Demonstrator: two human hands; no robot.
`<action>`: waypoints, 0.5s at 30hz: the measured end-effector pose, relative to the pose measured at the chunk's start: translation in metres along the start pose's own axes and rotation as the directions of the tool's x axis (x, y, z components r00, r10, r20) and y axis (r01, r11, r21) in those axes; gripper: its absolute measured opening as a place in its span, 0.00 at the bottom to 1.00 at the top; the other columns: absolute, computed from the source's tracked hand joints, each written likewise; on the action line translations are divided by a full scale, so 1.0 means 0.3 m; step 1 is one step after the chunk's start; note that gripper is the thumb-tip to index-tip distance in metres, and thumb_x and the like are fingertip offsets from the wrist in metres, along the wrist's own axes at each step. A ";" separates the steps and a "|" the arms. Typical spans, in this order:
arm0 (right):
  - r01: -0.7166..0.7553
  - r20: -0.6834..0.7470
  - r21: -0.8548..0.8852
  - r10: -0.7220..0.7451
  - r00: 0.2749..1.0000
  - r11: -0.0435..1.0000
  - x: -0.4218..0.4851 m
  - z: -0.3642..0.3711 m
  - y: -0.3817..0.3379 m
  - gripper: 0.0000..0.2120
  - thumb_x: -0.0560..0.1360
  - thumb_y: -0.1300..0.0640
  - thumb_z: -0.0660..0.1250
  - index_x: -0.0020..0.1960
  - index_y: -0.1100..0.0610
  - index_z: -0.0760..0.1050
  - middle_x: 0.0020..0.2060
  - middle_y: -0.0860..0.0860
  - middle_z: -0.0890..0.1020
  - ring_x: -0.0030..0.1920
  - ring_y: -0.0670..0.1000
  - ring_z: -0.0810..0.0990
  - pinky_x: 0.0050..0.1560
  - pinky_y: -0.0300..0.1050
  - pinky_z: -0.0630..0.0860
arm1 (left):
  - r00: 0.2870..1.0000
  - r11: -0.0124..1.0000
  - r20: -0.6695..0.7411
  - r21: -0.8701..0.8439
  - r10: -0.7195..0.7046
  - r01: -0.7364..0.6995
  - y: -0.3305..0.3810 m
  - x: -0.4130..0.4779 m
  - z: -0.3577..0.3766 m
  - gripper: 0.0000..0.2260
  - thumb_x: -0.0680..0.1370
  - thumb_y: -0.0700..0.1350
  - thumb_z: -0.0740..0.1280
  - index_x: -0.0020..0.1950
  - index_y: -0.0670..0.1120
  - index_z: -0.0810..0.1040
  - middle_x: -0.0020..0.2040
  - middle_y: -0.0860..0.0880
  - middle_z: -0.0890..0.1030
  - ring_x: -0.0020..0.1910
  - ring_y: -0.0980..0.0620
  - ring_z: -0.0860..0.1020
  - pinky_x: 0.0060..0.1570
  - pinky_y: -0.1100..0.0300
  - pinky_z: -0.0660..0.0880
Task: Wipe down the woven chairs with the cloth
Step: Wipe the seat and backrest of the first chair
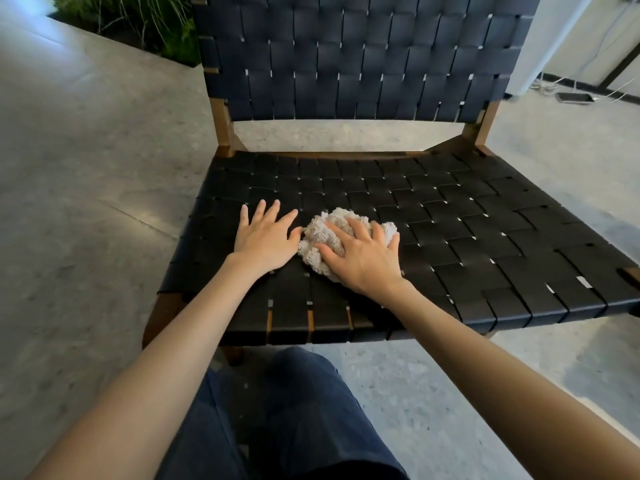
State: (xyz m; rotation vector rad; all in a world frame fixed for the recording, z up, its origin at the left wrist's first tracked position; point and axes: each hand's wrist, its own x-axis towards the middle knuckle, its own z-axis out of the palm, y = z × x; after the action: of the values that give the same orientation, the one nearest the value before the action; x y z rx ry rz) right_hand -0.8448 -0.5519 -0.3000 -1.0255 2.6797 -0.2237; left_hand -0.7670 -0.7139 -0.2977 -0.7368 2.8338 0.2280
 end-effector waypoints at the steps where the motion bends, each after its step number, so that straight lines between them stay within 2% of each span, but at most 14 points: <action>1: -0.010 -0.001 0.002 0.010 1.000 1.000 0.045 0.007 -0.003 0.28 0.77 0.32 0.45 0.75 0.37 0.53 0.77 0.49 0.55 0.76 0.62 0.49 0.69 0.71 0.42 | 1.000 1.000 -0.005 -0.002 -0.003 0.003 -0.001 0.018 0.003 0.22 0.82 0.56 0.48 0.77 0.55 0.53 0.78 0.47 0.50 0.77 0.46 0.46 0.73 0.44 0.40; 6: -0.047 -0.048 0.004 0.047 0.998 0.999 0.275 0.048 0.000 0.27 0.78 0.35 0.46 0.75 0.37 0.52 0.77 0.50 0.55 0.76 0.61 0.48 0.69 0.71 0.41 | 0.999 1.000 -0.044 -0.014 -0.017 0.016 -0.008 0.129 0.020 0.22 0.83 0.52 0.48 0.77 0.53 0.51 0.78 0.46 0.50 0.77 0.46 0.46 0.72 0.43 0.41; 11: -0.051 -0.070 0.016 0.052 0.996 0.999 0.513 0.066 0.005 0.26 0.78 0.36 0.46 0.76 0.38 0.52 0.77 0.50 0.53 0.76 0.61 0.46 0.69 0.71 0.38 | 0.990 1.000 -0.143 0.007 -0.022 0.024 -0.016 0.246 0.042 0.25 0.82 0.54 0.50 0.78 0.49 0.49 0.78 0.43 0.46 0.77 0.45 0.46 0.73 0.45 0.42; 15: -0.046 -0.082 0.031 0.048 0.995 0.998 0.669 0.064 0.007 0.26 0.78 0.36 0.46 0.76 0.38 0.52 0.77 0.50 0.54 0.76 0.61 0.46 0.69 0.71 0.39 | 0.989 0.999 -0.144 0.020 -0.026 0.029 -0.022 0.324 0.063 0.25 0.82 0.55 0.47 0.78 0.49 0.50 0.78 0.44 0.47 0.77 0.45 0.45 0.73 0.44 0.40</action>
State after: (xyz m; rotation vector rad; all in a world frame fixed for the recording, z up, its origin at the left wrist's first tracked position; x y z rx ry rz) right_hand -0.9842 -0.6864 -0.3565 -0.9636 2.7625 -0.3020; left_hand -0.8439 -0.7609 -0.3396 -0.8183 2.9536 0.1444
